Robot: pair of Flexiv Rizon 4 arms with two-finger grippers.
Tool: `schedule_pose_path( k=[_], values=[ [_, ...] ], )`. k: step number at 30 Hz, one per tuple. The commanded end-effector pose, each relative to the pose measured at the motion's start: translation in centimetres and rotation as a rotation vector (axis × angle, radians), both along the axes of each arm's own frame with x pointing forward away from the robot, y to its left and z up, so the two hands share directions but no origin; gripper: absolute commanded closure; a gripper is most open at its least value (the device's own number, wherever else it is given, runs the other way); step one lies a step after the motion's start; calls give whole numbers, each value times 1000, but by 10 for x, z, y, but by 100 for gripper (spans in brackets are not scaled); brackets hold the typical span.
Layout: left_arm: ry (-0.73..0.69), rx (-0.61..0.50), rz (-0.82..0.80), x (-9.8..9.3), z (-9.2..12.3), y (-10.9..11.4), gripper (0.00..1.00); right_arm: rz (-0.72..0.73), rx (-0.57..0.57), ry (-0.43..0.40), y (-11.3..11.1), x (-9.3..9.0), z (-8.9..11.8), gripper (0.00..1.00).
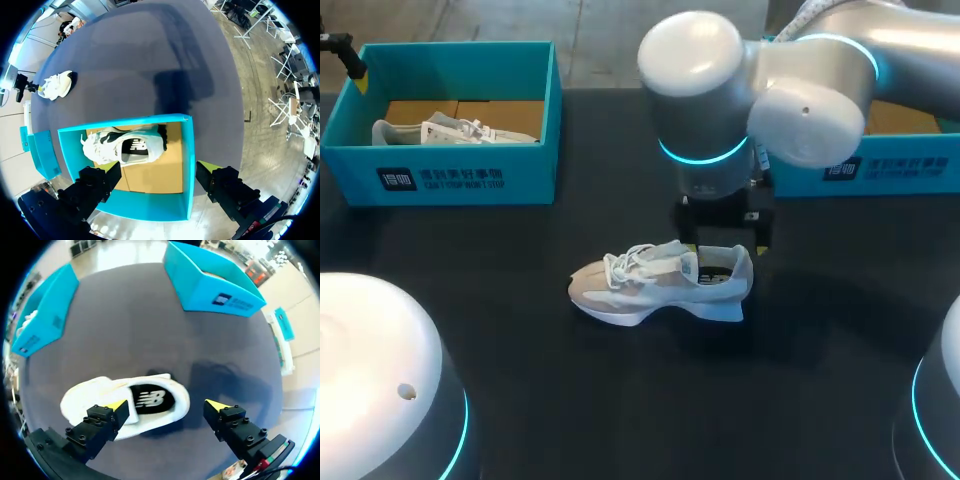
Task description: Take the shoe out of the shoebox, open the shoe tongue, remove and reinsert the insole, then place the shoe into the shoebox
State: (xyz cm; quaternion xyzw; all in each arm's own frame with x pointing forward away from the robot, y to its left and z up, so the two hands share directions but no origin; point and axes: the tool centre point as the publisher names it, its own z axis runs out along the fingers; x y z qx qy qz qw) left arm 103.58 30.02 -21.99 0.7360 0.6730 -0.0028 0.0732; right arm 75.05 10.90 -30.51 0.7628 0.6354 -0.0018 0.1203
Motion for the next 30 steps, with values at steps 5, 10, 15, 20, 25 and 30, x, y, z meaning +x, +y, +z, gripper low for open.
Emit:
schedule_pose_path(
  k=[5, 10, 15, 20, 25, 30],
  values=[
    [0, 2, -1, 0, 0, 0, 0, 432, 333, -45, 26, -6, 18, 0],
    [0, 2, -1, 0, 0, 0, 0, 475, 335, -92, 36, -6, 23, 0],
    [0, 2, -1, 0, 0, 0, 0, 475, 335, -92, 36, -6, 23, 0],
    [0, 2, -1, 0, 0, 0, 0, 475, 335, -92, 36, -6, 23, 0],
    [0, 2, -1, 0, 0, 0, 0, 475, 335, -92, 36, -6, 23, 0],
    [0, 2, -1, 0, 0, 0, 0, 839, 345, -213, 36, -2, 26, 0]
  ],
)
